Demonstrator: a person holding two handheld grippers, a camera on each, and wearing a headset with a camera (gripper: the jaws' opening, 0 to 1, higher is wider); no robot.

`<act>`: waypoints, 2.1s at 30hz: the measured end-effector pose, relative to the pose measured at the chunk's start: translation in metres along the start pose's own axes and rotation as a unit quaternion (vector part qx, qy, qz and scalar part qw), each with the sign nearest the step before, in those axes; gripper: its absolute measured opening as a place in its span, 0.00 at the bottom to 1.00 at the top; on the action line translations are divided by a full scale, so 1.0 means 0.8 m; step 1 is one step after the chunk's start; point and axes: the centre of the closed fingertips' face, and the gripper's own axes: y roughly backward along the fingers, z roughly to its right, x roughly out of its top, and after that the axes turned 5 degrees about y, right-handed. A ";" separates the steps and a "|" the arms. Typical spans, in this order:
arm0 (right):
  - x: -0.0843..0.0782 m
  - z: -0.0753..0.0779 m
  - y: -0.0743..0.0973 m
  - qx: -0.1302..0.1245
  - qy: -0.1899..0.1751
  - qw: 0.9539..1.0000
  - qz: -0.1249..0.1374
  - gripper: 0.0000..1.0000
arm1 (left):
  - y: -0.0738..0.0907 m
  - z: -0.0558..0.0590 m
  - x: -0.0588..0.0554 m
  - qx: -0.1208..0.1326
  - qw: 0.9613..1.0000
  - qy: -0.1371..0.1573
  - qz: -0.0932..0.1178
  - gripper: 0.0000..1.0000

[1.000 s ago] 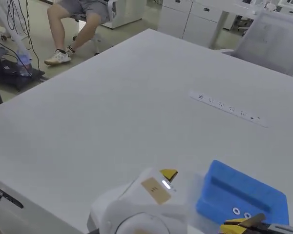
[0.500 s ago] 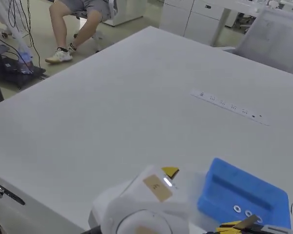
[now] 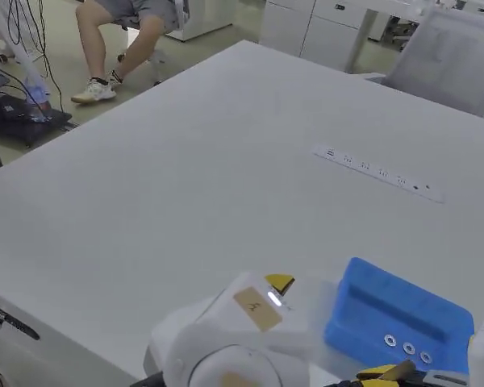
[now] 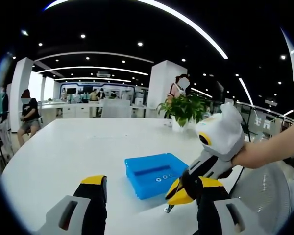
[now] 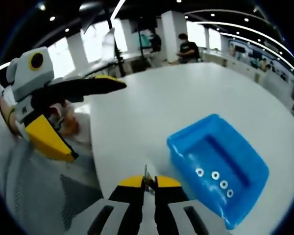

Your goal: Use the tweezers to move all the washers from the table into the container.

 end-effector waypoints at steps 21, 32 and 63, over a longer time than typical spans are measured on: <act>0.011 0.024 0.013 -0.028 -0.094 0.992 0.076 0.03 | 0.001 -0.001 0.001 0.002 1.000 0.001 0.003 0.74; 0.061 0.056 0.051 -0.045 -0.111 0.985 0.128 0.03 | 0.001 -0.002 0.000 0.002 1.000 0.002 0.003 0.74; 0.046 0.135 -0.009 -0.096 -0.107 0.986 0.080 0.03 | 0.000 -0.002 -0.002 0.001 1.000 -0.002 -0.005 0.70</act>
